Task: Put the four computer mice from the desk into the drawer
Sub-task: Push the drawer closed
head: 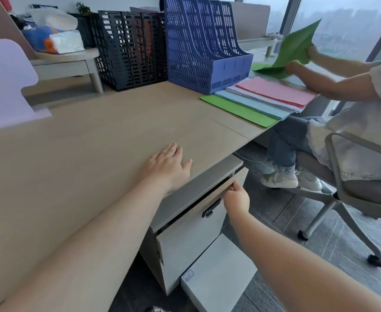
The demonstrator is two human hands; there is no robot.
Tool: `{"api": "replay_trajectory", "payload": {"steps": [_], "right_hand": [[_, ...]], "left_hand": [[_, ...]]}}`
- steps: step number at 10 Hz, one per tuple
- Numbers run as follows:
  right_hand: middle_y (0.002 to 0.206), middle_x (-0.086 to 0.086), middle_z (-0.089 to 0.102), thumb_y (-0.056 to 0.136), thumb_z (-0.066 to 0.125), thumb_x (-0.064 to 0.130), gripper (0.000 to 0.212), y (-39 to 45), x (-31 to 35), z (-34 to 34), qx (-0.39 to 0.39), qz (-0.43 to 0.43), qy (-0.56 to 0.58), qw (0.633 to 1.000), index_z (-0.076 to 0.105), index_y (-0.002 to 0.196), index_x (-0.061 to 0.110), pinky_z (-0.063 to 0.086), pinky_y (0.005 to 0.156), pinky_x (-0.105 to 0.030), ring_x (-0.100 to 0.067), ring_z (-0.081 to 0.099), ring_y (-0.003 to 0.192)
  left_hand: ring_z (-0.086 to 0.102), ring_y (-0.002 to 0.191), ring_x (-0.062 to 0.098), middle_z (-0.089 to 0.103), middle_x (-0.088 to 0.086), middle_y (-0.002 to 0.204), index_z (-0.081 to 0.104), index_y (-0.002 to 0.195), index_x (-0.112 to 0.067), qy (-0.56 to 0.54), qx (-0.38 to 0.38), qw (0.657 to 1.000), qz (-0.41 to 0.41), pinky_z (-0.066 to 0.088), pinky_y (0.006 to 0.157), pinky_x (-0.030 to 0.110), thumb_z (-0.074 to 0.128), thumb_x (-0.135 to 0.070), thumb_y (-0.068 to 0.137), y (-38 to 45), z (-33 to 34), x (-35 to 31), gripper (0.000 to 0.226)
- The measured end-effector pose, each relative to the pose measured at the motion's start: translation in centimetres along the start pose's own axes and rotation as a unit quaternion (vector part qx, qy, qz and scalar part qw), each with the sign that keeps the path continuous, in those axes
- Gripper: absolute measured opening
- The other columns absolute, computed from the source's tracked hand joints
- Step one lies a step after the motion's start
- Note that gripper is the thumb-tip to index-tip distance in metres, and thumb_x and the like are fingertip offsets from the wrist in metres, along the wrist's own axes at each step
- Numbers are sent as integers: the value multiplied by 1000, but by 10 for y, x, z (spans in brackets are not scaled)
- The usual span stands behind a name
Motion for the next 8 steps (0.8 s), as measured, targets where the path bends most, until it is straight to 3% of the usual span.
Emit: {"api": "replay_trajectory", "payload": {"steps": [1,2,3,4,5,6,7,8], "right_hand": [[126,-6,60,89,30,-3,60,8,6,9,12,-8,7,1000,44,142,22,45,71,-34,-29,62,96],[132,-10,58,91,31,-3,58,9,2,18,5,5,-9,1000,42,144,19,49,83,-38,-32,60,103],[101,-11,64,88,29,-4,49,9,1,30,-10,22,54,998,58,121,17,38,60,-32,-23,48,71],[68,-1,43,81,27,-5,33,12,2,39,-29,49,71,996,51,86,18,26,52,-29,-17,29,57],[68,-1,39,80,25,-7,33,9,-1,41,-20,42,60,997,48,86,16,23,52,-28,-17,25,56],[99,-3,56,88,27,-4,56,10,-3,30,0,28,46,999,53,130,22,31,53,-25,-16,37,59],[128,-11,58,92,28,-3,59,16,6,17,32,16,-26,999,39,146,21,39,66,-30,-24,53,83],[139,-10,53,94,29,-3,57,18,12,7,76,-8,-129,989,35,147,17,47,77,-35,-31,61,106]], "left_hand": [[0,148,10,2,-2,162,10,152,-17,-2,-3,1000,2,2,119,34,19,-48,98,2,2,0,63],[0,148,10,2,-2,162,10,152,-17,-4,-3,1000,0,2,119,34,19,-48,98,2,3,0,63],[0,148,11,3,-2,162,10,152,-16,-2,-10,1000,2,2,119,34,19,-47,98,2,2,0,63],[1,148,11,4,-1,162,11,152,-16,-5,-14,1000,2,3,119,34,20,-47,98,2,2,-1,63],[2,148,11,4,-1,162,10,152,-16,-4,-13,1000,0,4,120,34,20,-47,98,1,2,-1,63],[3,148,11,4,-1,162,11,152,-16,4,-19,1000,4,5,121,34,20,-48,98,1,2,-1,63],[3,148,11,5,-1,162,11,152,-16,-3,-16,1000,4,5,121,34,20,-48,98,1,3,0,64],[4,148,11,5,-2,162,11,152,-15,-5,-23,1000,4,6,121,34,19,-49,98,-1,3,-1,64]]}}
Point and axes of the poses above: each hand's wrist, its own y-axis towards the middle knuckle, its own z-axis out of the palm, x = y × z, the point moved 5 cm from there along y, towards the middle knuckle
